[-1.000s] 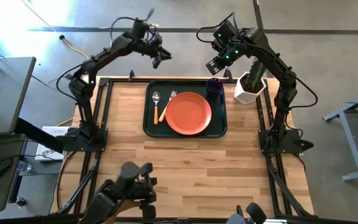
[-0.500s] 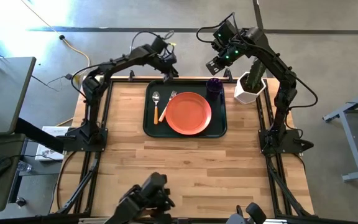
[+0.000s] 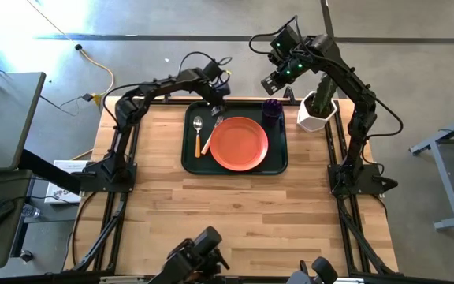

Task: Pick and place plate/cup/fork/spoon on tray
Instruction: Adjust the light orange fork

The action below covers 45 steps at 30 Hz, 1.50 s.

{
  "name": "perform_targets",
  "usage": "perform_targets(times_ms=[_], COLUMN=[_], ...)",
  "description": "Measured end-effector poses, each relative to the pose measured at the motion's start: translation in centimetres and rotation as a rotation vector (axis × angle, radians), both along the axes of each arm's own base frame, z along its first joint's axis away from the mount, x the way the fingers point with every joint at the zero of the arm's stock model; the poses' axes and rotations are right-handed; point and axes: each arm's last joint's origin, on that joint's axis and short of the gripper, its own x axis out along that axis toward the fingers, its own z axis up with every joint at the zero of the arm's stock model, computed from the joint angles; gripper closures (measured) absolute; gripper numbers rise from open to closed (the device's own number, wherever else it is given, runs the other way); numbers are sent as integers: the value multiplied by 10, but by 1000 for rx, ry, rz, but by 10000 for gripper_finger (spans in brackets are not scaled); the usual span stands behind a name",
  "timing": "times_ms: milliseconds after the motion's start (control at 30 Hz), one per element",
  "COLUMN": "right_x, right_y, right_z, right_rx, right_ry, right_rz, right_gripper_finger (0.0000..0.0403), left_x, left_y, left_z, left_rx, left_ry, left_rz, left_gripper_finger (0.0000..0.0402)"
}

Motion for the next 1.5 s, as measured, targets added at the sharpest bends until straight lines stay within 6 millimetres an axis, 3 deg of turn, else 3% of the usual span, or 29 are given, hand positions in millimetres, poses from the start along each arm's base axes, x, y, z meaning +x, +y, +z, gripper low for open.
perform_targets(times_ms=[400, 967, 1500], right_x=[0, 0, 0], right_y=[0, 0, 0], right_z=[0, 0, 0], right_rx=[0, 1, 1], right_ry=[0, -1, -1], right_rz=[0, -3, -3], right_gripper_finger=[339, 339, 339], left_x=[0, -2, 0], left_y=[1, 3, 2], left_z=[-28, -30, -44], left_rx=[-59, -3, 6], left_ry=[68, 112, 176], left_rz=[-5, -7, 13], left_gripper_finger=[355, 363, 363])
